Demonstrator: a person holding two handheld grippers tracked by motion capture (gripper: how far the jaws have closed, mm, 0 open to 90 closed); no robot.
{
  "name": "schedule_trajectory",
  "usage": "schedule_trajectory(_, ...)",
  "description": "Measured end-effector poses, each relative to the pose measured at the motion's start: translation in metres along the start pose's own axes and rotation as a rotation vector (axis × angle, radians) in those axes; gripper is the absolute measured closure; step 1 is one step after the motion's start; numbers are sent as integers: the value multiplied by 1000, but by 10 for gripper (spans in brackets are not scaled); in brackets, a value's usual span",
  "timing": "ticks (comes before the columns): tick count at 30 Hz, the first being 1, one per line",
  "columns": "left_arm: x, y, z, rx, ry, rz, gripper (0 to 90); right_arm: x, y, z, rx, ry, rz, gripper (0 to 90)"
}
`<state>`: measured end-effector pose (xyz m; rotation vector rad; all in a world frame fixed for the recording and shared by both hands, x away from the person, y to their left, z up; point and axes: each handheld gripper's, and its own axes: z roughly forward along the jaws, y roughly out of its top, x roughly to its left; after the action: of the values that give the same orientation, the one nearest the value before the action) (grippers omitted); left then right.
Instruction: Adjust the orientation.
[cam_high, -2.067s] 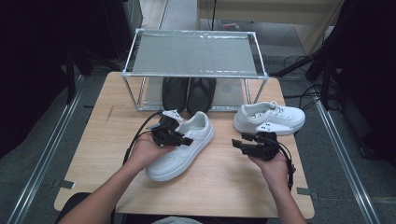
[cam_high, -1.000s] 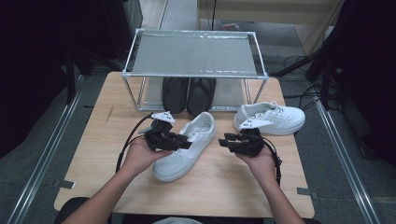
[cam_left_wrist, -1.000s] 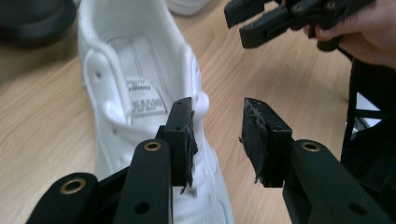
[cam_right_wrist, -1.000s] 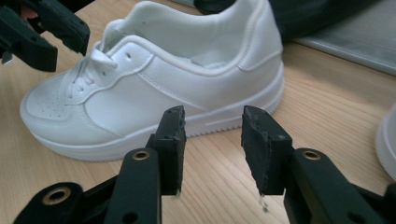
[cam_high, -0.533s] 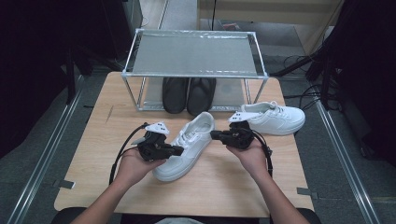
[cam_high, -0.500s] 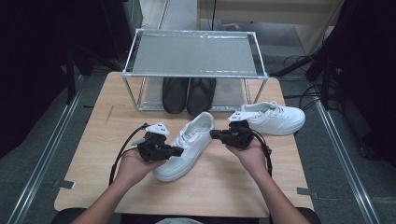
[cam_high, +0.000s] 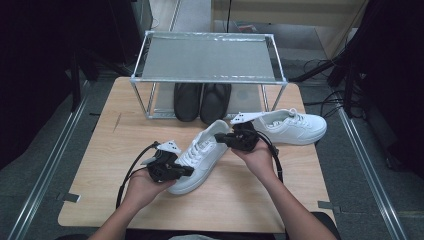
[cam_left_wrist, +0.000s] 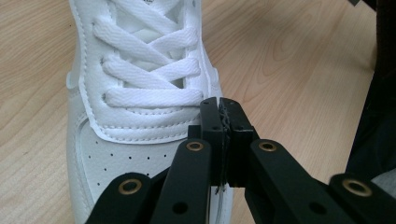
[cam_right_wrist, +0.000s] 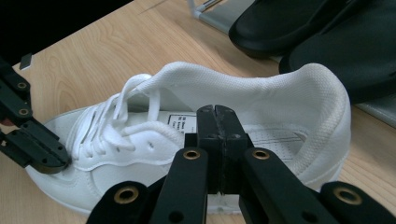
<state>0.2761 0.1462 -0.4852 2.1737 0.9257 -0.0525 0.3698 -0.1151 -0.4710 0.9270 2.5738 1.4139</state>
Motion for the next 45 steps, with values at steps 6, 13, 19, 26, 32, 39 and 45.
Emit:
schedule_trajectory(6, 2, -2, 1, -10, 1, -6, 900, -3, -1, 7, 9, 12, 17, 900)
schedule_trajectory(13, 5, -2, 1, -10, -11, -7, 900, -2, -1, 6, 16, 4, 4, 900)
schedule_trajectory(19, 8, 0, 1, -2, -19, -8, 900, -1, -2, 4, 20, 4, 7, 900)
schedule_trajectory(26, 16, 1, -3, 0, 3, -4, 900, 2, -7, 0, 43, -1, -10, 900)
schedule_trajectory(32, 25, 3, -5, 0, 6, -18, 900, 3, -10, 1, 61, 33, 14, 900)
schedule_trajectory(39, 32, 8, -6, 1, 24, -17, 900, 10, -15, -4, 66, 23, 2, 900)
schedule_trajectory(45, 40, 12, -6, 5, 18, -16, 900, 14, -19, -11, 70, 14, -5, 900)
